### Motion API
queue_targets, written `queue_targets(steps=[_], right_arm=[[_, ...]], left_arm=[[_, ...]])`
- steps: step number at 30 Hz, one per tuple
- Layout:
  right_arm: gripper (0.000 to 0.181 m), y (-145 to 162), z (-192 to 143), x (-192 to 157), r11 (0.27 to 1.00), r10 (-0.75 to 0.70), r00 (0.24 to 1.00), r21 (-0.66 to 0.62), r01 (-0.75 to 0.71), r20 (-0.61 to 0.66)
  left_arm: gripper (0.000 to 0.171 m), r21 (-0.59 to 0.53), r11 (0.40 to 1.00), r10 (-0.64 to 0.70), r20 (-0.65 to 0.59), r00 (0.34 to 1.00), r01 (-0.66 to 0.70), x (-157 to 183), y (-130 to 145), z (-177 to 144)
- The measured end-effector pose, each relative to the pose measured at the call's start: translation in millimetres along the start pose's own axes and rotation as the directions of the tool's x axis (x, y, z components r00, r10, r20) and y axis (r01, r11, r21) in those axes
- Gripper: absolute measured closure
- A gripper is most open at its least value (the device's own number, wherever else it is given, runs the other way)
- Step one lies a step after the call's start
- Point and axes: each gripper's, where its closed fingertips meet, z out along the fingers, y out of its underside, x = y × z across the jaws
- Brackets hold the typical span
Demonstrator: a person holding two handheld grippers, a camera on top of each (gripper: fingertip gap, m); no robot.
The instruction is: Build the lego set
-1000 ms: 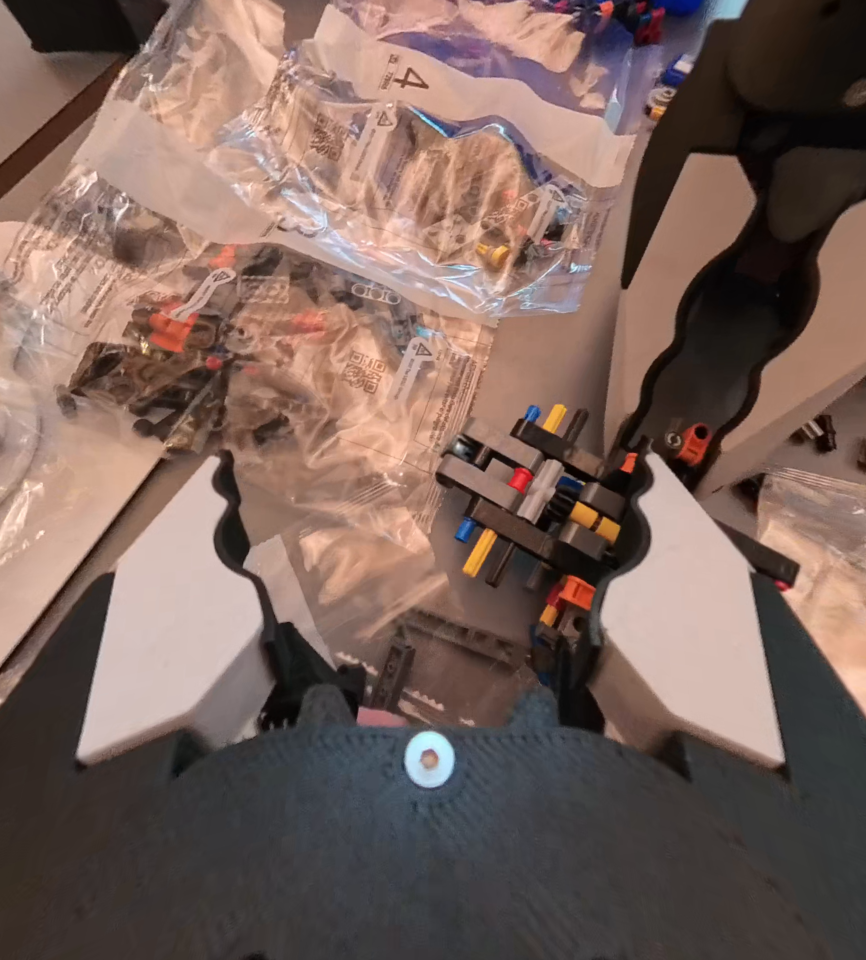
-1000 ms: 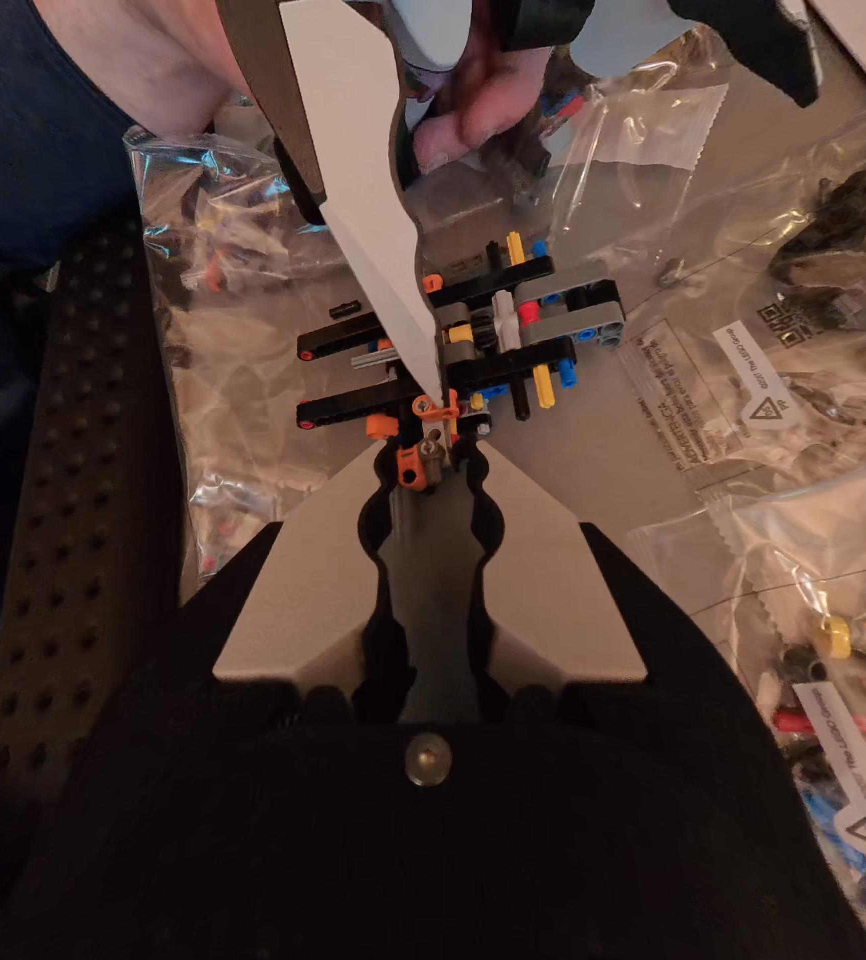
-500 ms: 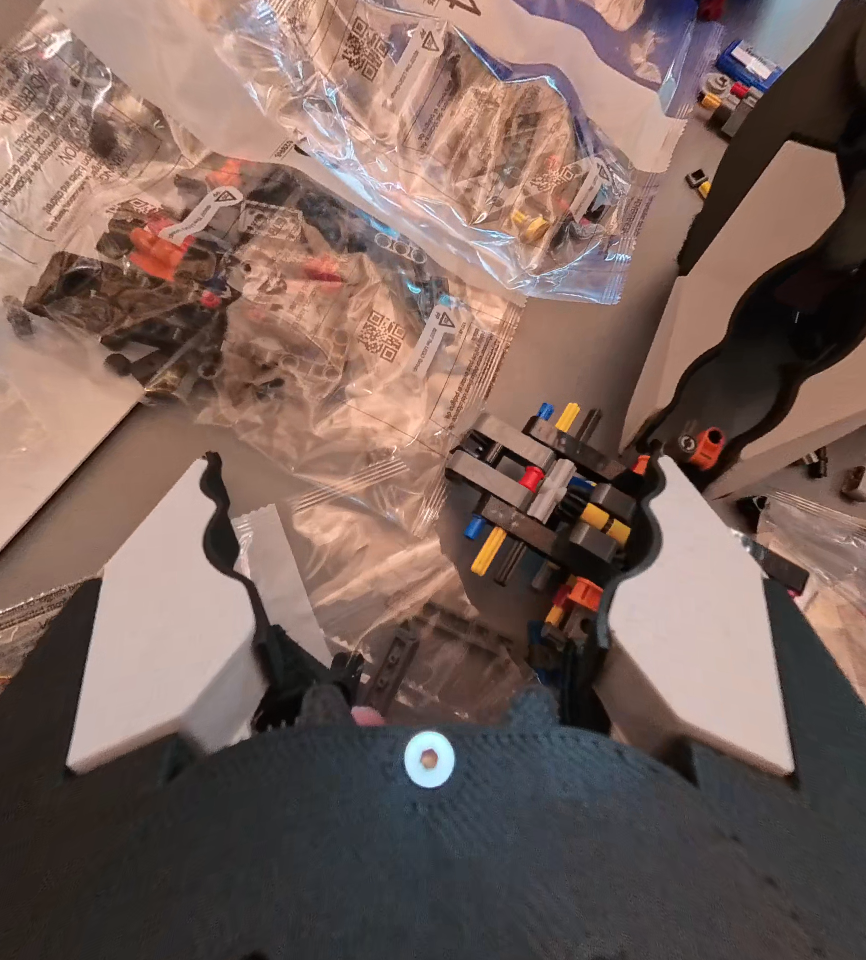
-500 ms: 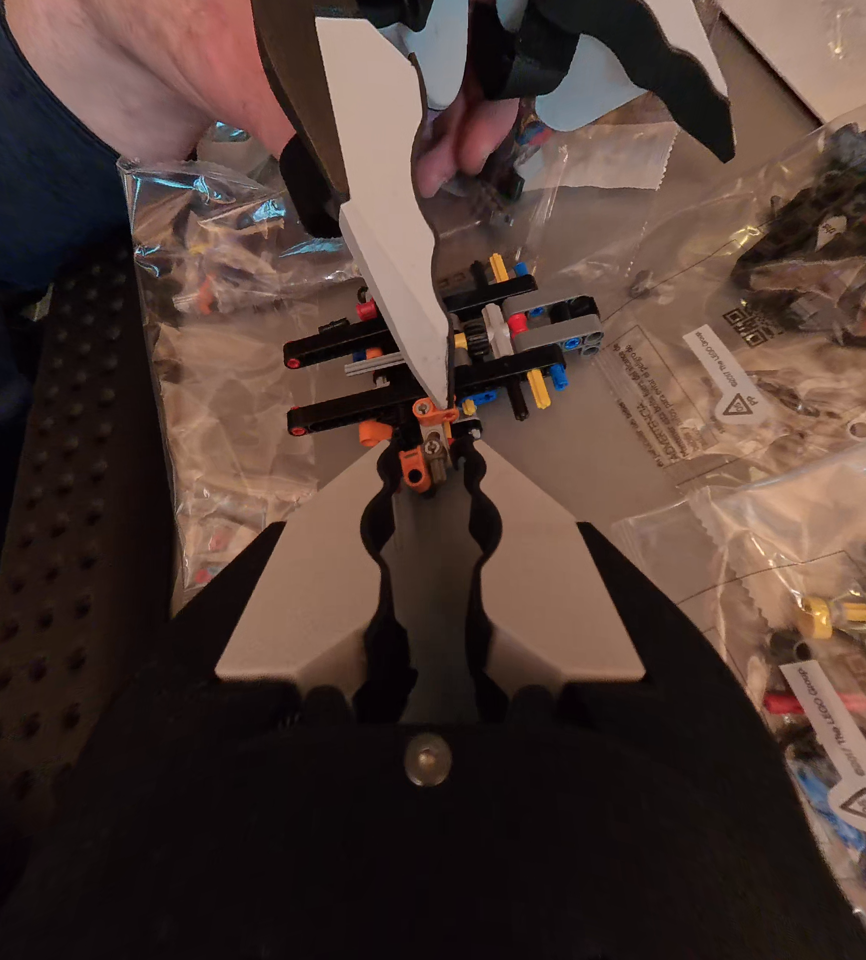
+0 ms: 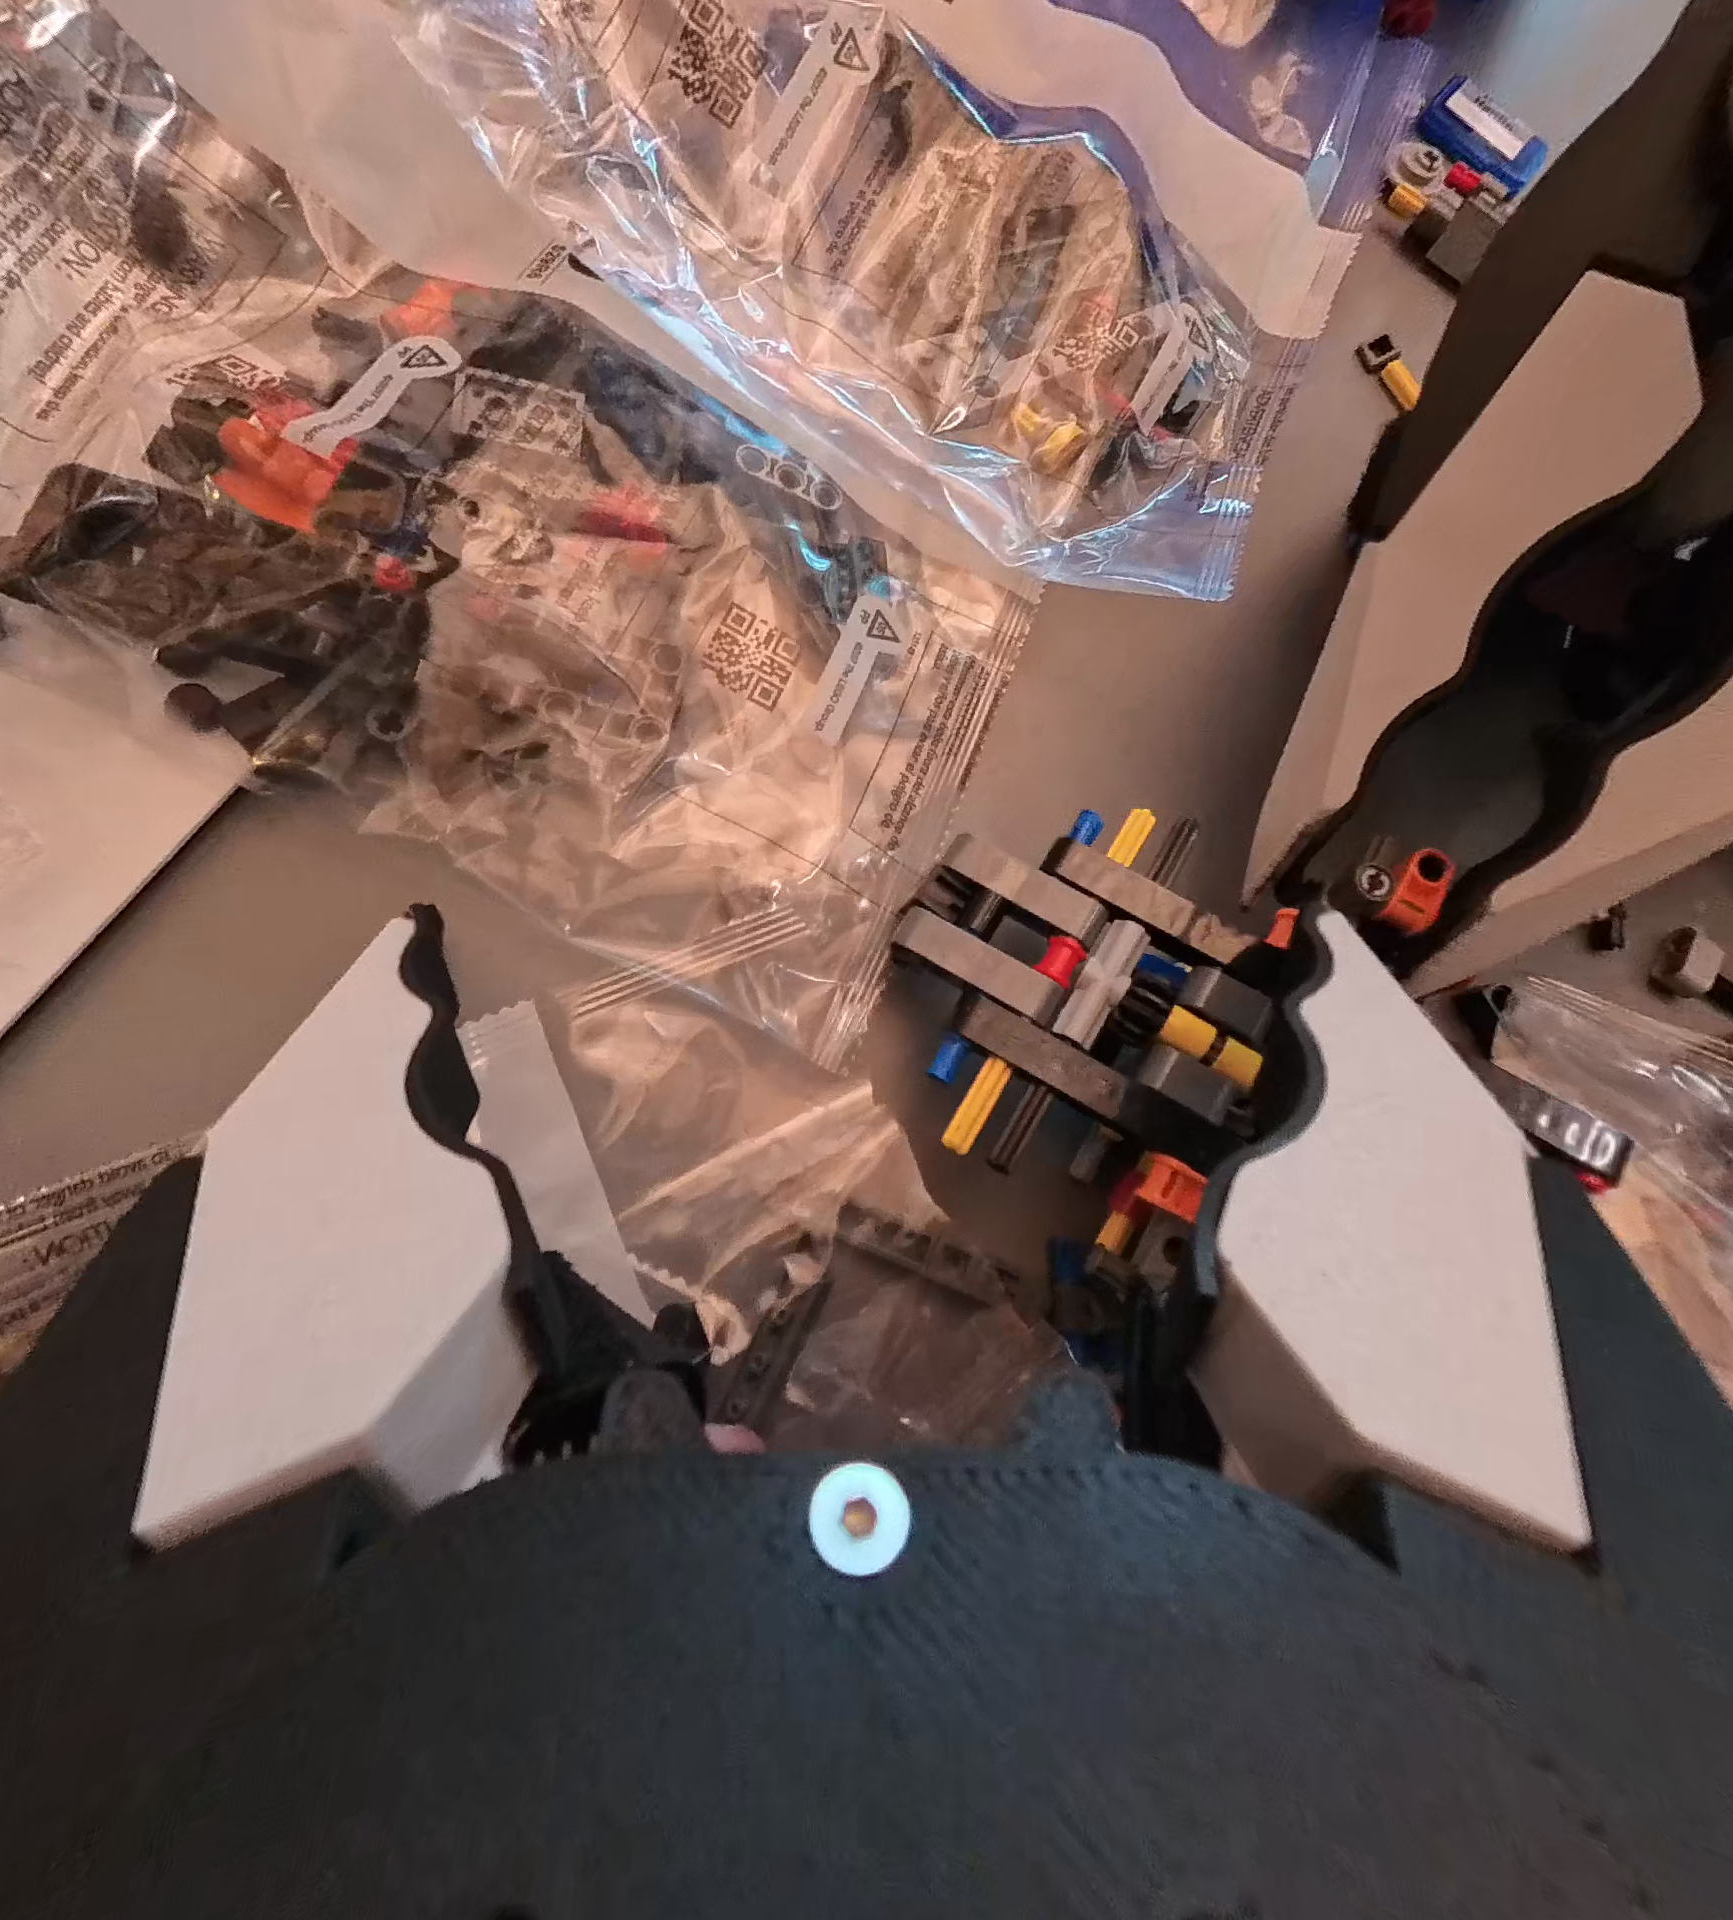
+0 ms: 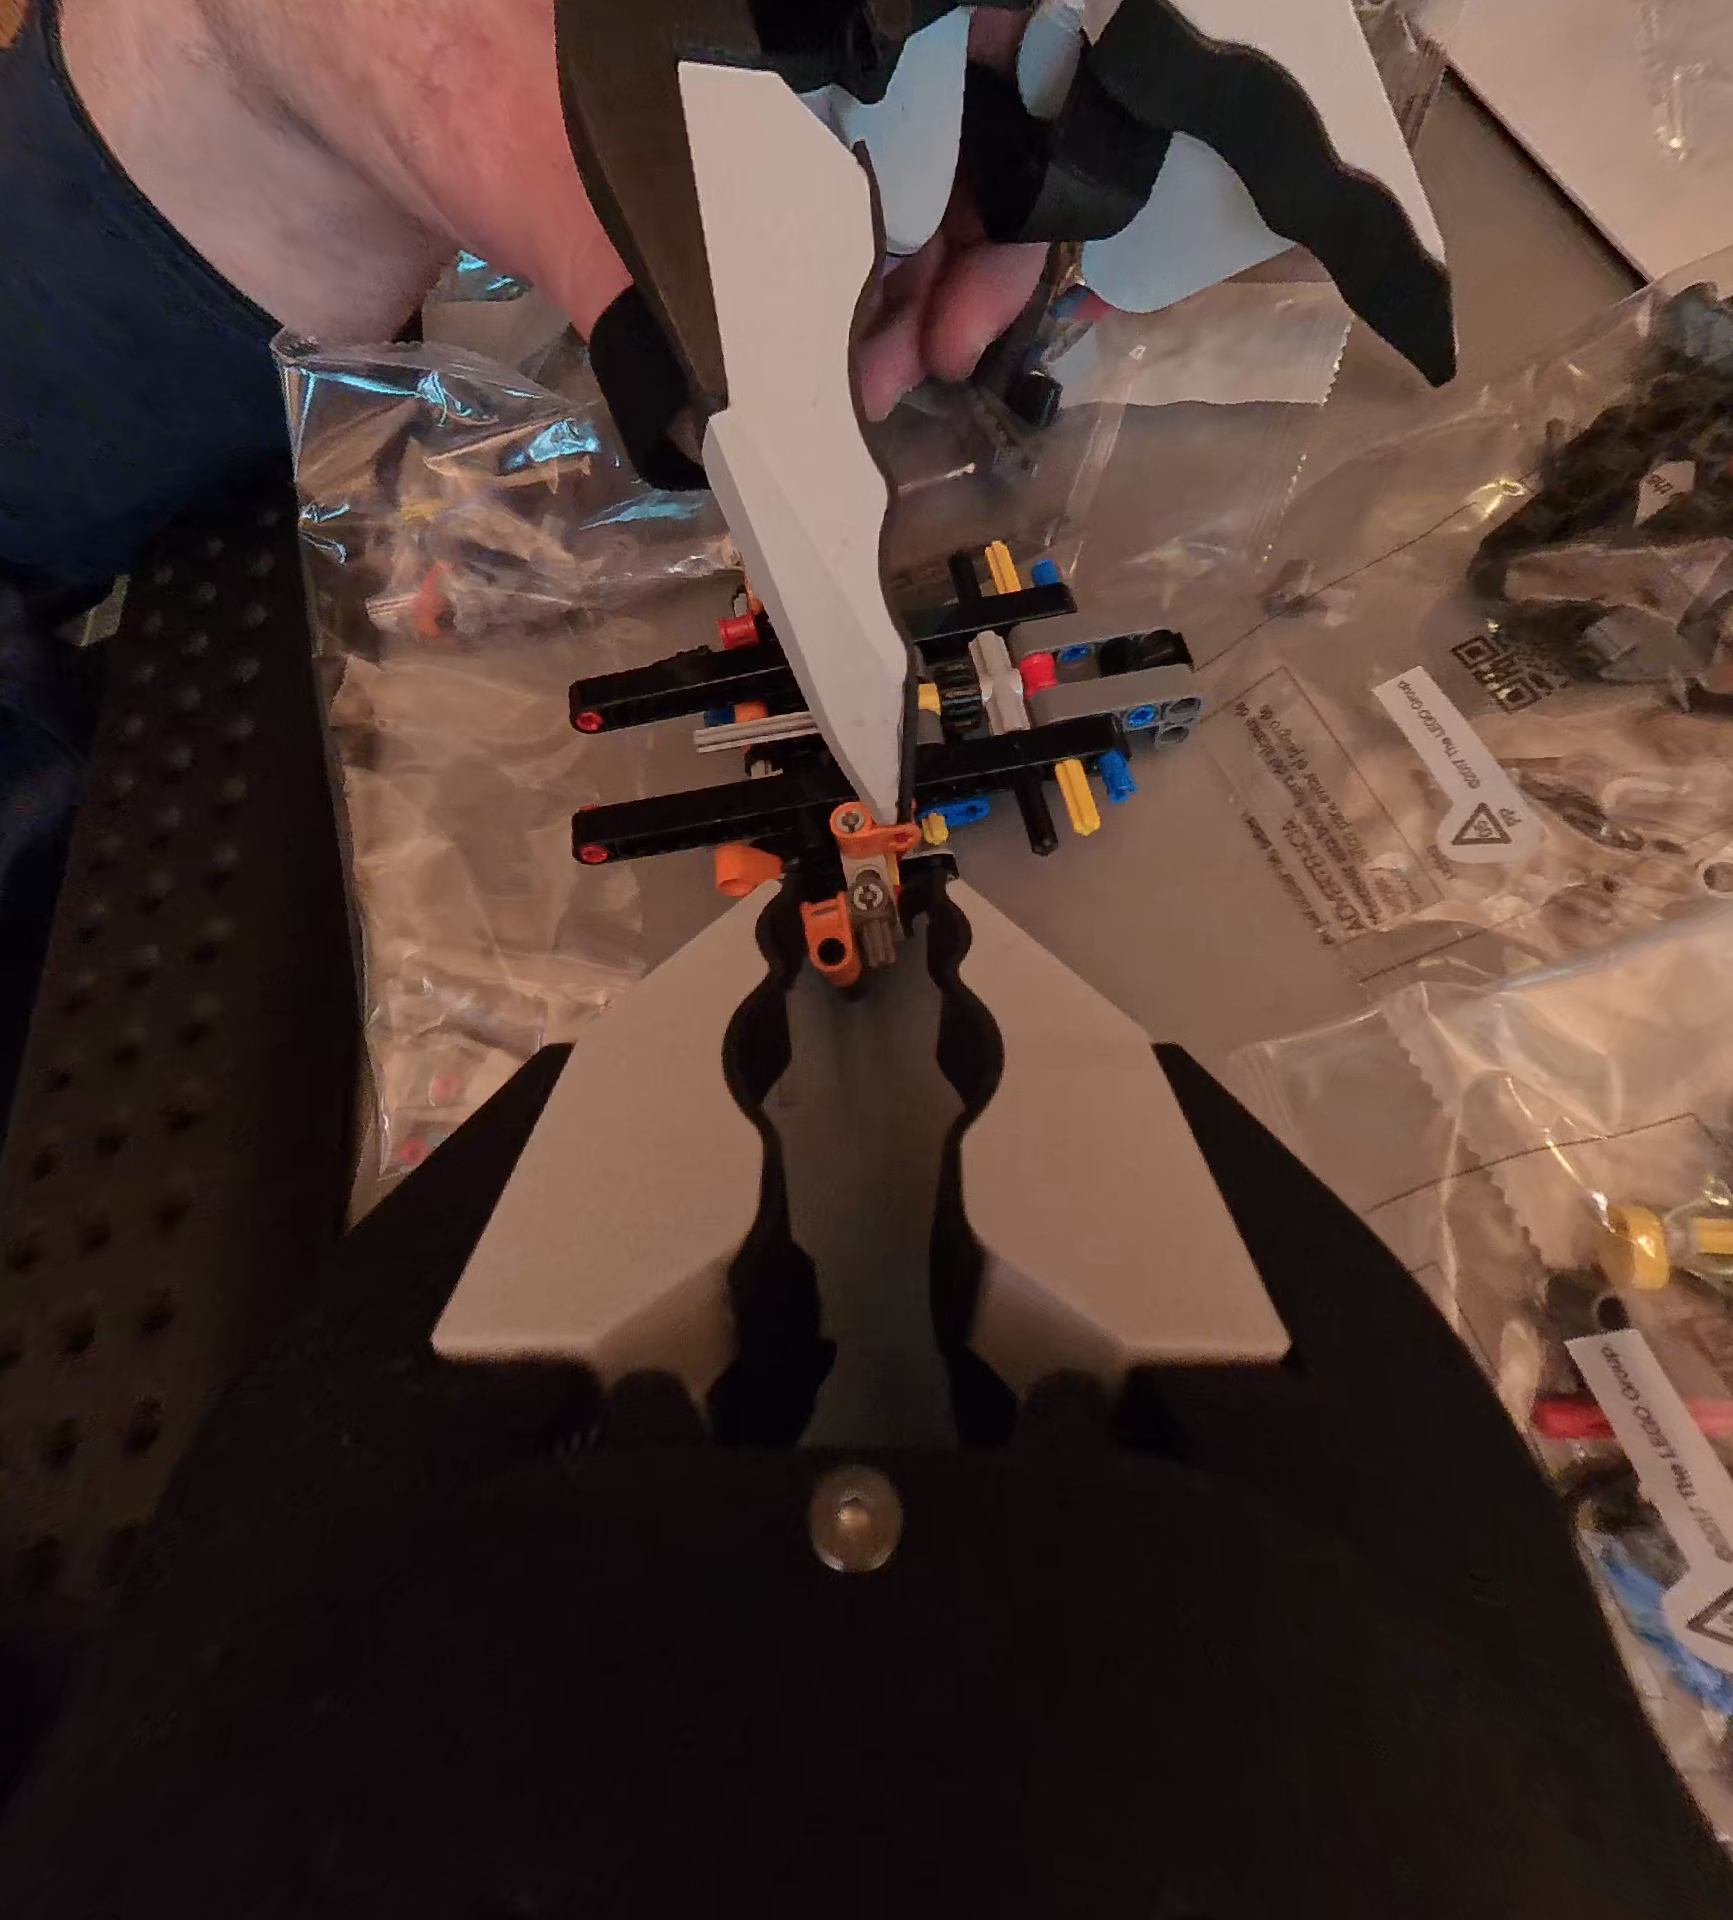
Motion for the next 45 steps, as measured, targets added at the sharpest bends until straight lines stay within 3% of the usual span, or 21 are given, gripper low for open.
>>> queue_targets(steps=[5,14,26,30,45], right_arm=[[0.160,-1.4,1.1,-3.2,1.000,-0.010,1.000,0.003,0.010,0.012],[0.161,-3.5,4.1,-6.8,0.999,-0.044,0.999,-0.021,0.044,-0.004],[0.163,-17.7,-11.2,-16.4,0.997,0.041,0.997,0.067,-0.045,0.064],[0.158,-8.6,-9.7,-6.8,0.997,0.076,0.997,0.014,-0.076,0.006],[0.166,5.1,-4.7,-22.1,0.984,0.172,0.980,-0.072,-0.166,0.097]], left_arm=[[0.013,0.006,0.999,0.034,0.010,0.999,-0.034,-2.2,-1.3,-0.6],[0.013,0.011,0.997,0.071,-0.017,0.997,-0.071,-1.1,-1.7,-1.5],[0.013,0.001,0.992,0.123,-0.050,0.991,-0.123,6.2,0.1,-0.3],[0.013,0.001,0.990,0.140,-0.045,0.989,-0.140,7.4,-0.3,-1.2],[0.013,-0.007,0.978,0.209,-0.030,0.978,-0.209,11.6,-1.1,-5.9]])
